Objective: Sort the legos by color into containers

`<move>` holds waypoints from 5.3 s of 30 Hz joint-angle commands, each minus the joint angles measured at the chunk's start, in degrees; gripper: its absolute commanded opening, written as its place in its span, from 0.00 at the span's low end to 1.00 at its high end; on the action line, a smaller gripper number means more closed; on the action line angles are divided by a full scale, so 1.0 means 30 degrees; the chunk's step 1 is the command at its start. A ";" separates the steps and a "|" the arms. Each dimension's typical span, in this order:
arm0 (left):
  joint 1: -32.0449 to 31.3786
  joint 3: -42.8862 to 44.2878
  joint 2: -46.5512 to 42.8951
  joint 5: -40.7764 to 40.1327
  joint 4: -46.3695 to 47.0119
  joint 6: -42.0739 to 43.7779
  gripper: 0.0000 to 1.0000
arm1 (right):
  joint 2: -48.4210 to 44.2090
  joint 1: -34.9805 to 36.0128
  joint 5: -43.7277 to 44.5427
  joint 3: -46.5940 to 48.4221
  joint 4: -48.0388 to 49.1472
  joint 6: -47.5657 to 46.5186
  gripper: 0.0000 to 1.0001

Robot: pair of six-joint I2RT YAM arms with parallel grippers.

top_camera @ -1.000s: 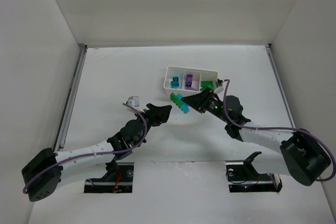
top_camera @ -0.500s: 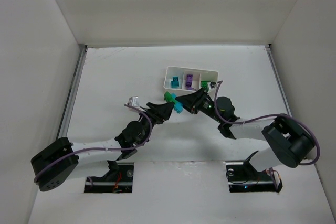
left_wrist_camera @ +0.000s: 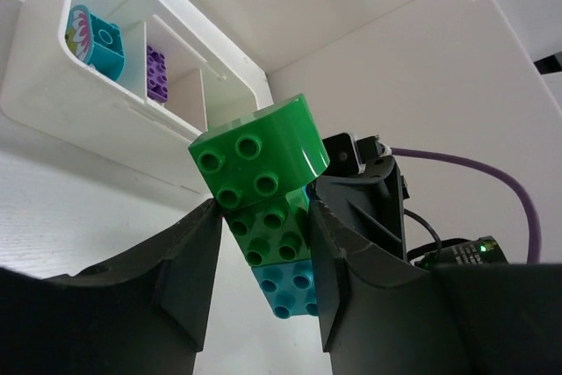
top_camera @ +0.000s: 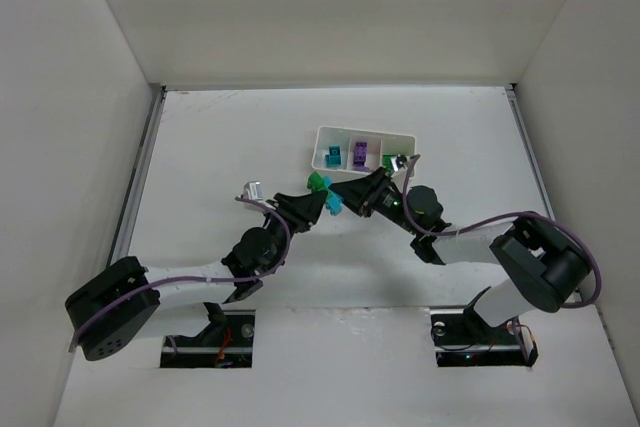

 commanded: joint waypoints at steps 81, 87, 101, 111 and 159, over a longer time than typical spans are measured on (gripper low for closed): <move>0.2184 1.8890 1.4522 0.6650 -0.8539 0.5000 0.54 | -1.8025 -0.9997 0.2977 -0.2265 -1.4446 -0.7157 0.33; 0.2068 1.3651 1.1330 0.6414 -0.4883 0.1461 0.53 | -1.6738 -0.9589 0.3211 -0.2235 -1.3685 -0.7069 0.33; -0.0920 0.7810 1.1850 0.5154 0.6990 -0.3849 0.67 | -1.2166 -0.5810 0.5230 -0.2177 -0.8881 -0.4229 0.33; -0.1069 0.6465 1.0009 0.3895 0.6932 -0.2444 0.60 | -1.1579 -0.5836 0.5379 -0.1680 -0.8439 -0.3934 0.33; 0.0132 0.7373 0.8835 0.4597 0.6874 -0.2384 0.27 | -0.7476 -0.6744 0.2421 -0.1151 -0.4162 -0.1063 0.33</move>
